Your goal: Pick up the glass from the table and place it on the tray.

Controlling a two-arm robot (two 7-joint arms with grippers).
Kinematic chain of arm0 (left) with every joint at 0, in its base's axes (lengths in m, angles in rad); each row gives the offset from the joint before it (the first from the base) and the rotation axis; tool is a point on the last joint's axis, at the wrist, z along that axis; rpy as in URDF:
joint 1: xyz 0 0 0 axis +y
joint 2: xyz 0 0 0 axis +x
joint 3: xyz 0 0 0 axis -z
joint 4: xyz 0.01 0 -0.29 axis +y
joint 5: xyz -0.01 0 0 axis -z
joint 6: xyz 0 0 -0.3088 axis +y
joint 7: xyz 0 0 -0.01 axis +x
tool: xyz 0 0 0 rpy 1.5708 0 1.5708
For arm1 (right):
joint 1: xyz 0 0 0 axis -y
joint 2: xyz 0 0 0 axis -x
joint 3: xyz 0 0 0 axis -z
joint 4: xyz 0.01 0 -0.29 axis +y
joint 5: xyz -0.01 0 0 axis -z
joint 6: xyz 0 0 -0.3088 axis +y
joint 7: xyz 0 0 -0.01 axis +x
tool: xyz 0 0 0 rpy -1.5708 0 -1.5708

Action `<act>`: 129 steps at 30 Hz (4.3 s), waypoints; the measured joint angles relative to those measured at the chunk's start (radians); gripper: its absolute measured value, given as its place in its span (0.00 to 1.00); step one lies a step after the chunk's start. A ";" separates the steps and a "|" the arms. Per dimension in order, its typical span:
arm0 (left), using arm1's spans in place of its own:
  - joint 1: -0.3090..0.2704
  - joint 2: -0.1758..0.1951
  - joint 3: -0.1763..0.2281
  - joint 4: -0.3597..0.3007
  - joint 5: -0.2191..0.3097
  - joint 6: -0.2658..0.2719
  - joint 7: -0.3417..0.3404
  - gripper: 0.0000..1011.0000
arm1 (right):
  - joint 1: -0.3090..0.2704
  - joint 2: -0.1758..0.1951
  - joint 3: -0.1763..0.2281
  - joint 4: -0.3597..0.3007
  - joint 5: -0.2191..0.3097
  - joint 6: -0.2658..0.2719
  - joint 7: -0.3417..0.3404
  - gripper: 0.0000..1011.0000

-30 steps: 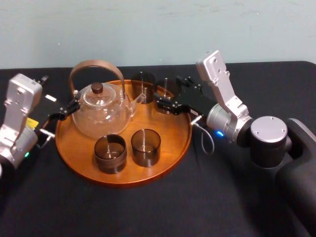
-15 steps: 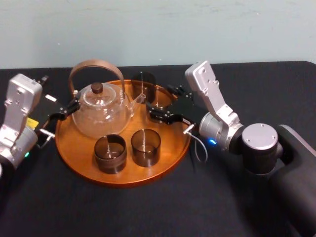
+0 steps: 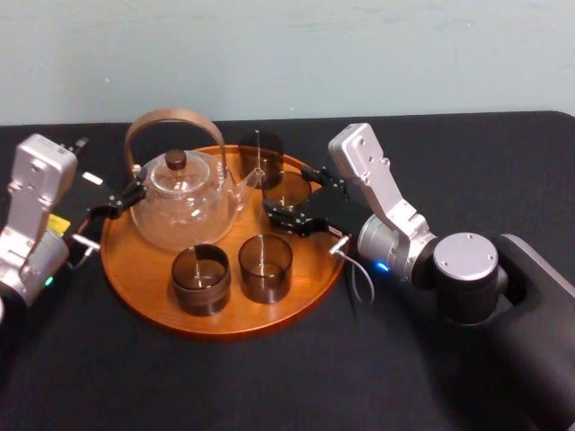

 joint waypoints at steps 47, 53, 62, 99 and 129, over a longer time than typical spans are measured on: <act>0.000 0.000 0.000 0.000 0.000 0.000 0.000 1.00 | 0.004 -0.007 0.002 0.021 -0.025 -0.005 -0.010 0.96; 0.000 0.000 0.000 0.000 0.000 0.000 0.000 1.00 | 0.004 -0.007 0.002 0.020 -0.025 -0.005 -0.010 0.99; 0.000 0.000 0.000 0.000 0.000 0.000 0.000 1.00 | -0.005 -0.003 0.013 0.007 -0.007 -0.002 -0.002 0.99; 0.000 0.000 0.000 0.000 0.000 0.000 0.000 1.00 | -0.218 0.147 0.128 -0.304 0.108 0.007 -0.005 0.99; 0.000 0.000 0.000 0.000 0.000 0.000 0.000 1.00 | -0.237 0.146 0.312 -0.294 0.044 0.011 -0.195 0.99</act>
